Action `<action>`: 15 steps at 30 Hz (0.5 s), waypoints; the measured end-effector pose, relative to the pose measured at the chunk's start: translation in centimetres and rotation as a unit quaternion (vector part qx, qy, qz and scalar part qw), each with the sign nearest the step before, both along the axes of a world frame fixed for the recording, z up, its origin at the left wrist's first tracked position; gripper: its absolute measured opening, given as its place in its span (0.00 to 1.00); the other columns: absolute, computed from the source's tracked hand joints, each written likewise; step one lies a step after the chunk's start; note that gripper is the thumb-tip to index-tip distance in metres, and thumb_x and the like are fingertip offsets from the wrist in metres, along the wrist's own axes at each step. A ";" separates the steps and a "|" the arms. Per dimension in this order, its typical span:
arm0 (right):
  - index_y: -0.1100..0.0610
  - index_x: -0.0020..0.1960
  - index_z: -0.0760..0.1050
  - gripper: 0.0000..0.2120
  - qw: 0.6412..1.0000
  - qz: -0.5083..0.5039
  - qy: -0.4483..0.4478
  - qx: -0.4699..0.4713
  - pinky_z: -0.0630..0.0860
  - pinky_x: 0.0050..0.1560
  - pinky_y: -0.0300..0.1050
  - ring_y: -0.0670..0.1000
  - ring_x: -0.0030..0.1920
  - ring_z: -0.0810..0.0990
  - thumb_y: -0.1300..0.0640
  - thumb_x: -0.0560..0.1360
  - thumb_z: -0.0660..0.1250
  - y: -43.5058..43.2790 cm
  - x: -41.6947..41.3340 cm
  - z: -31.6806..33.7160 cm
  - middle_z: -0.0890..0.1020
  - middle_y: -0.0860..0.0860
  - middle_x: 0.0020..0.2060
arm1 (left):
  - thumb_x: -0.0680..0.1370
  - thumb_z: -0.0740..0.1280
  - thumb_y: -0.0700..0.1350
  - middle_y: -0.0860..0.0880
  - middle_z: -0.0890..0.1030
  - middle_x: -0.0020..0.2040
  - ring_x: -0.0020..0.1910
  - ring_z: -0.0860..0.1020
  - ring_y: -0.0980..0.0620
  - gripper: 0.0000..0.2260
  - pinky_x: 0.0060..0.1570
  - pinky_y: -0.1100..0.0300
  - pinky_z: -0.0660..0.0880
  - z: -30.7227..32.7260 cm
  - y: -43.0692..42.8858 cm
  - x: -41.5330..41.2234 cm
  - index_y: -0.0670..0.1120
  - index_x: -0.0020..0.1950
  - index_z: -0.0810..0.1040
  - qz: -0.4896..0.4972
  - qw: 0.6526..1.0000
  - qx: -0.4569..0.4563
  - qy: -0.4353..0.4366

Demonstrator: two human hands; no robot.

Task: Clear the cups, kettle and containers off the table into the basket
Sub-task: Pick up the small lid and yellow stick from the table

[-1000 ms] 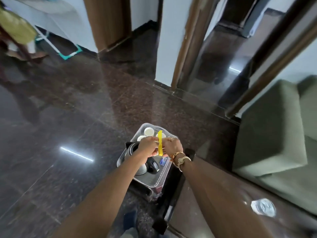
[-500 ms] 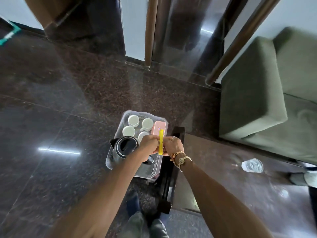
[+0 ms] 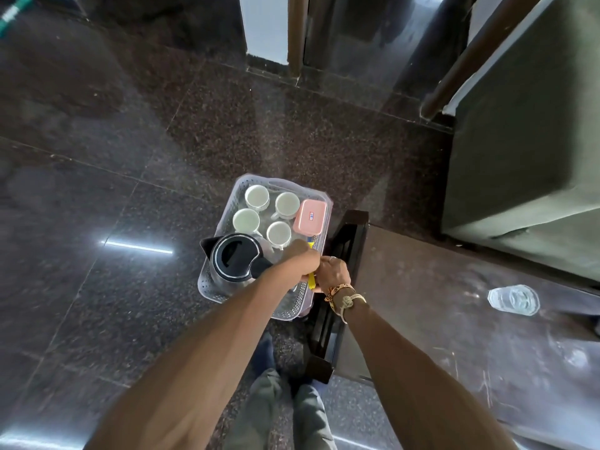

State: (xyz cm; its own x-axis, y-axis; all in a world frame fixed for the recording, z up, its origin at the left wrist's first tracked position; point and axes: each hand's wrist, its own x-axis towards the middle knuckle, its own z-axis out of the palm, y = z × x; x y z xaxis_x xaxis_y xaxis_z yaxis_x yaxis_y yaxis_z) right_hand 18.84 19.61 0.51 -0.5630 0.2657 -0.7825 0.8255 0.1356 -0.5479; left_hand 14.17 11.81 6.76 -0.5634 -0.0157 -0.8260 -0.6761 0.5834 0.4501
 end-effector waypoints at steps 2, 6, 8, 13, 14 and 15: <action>0.49 0.48 0.81 0.08 1.000 -0.003 -0.016 0.006 0.79 0.57 0.56 0.65 0.57 0.81 0.51 0.72 0.66 0.2 -0.1 -1.5 0.83 0.62 0.55 | 0.81 0.61 0.40 0.39 0.79 0.45 0.42 0.81 0.41 0.06 0.41 0.52 0.81 -0.7 0.2 -0.3 0.39 0.52 0.75 -0.031 0.999 -0.024 0.007; 0.49 0.41 0.83 0.16 1.000 -0.012 -0.021 0.001 0.81 0.55 0.62 0.63 0.50 0.84 0.46 0.59 0.63 1.1 -0.8 -5.4 0.86 0.58 0.45 | 0.81 0.62 0.40 0.38 0.81 0.50 0.48 0.82 0.40 0.09 0.50 0.47 0.82 -2.7 0.6 -1.1 0.37 0.57 0.76 -0.033 0.999 -0.034 0.002; 0.51 0.44 0.83 0.13 1.000 -0.014 -0.020 -0.011 0.80 0.56 0.61 0.61 0.50 0.84 0.49 0.63 0.65 0.8 -1.3 -3.8 0.85 0.57 0.46 | 0.80 0.62 0.39 0.38 0.81 0.50 0.47 0.82 0.41 0.08 0.50 0.47 0.82 -3.6 0.8 -1.6 0.37 0.56 0.77 -0.031 0.999 -0.036 -0.001; 0.54 0.50 0.83 0.09 1.000 -0.014 -0.006 0.003 0.80 0.57 0.59 0.63 0.55 0.82 0.57 0.74 0.66 0.5 -2.5 -2.4 0.84 0.60 0.54 | 0.79 0.63 0.37 0.38 0.82 0.51 0.47 0.83 0.42 0.08 0.45 0.49 0.83 -6.2 0.7 -3.1 0.36 0.56 0.77 -0.006 1.000 -0.023 -0.006; 0.57 0.55 0.83 0.11 1.000 -0.011 -0.002 0.013 0.80 0.57 0.58 0.63 0.55 0.82 0.58 0.76 0.65 0.4 -2.6 -2.4 0.84 0.60 0.54 | 0.78 0.63 0.37 0.37 0.82 0.51 0.47 0.83 0.41 0.09 0.44 0.49 0.83 -6.5 0.7 -3.3 0.36 0.56 0.78 -0.005 1.000 -0.022 -0.007; 0.56 0.56 0.83 0.12 1.000 -0.005 0.004 0.030 0.81 0.56 0.57 0.62 0.53 0.83 0.58 0.75 0.65 0.4 -2.7 -2.2 0.84 0.60 0.52 | 0.78 0.63 0.37 0.36 0.82 0.51 0.47 0.83 0.41 0.09 0.45 0.48 0.83 -7.1 0.6 -3.5 0.36 0.56 0.78 -0.007 1.000 -0.020 -0.004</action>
State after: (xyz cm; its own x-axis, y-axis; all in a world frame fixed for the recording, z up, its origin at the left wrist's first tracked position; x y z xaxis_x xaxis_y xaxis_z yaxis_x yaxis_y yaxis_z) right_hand 16.15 20.01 -1.67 -0.5668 0.3177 -0.7601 0.8222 0.1605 -0.5460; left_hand 10.65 12.43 -0.33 -0.5568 -0.0412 -0.8297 -0.6719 0.6096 0.4206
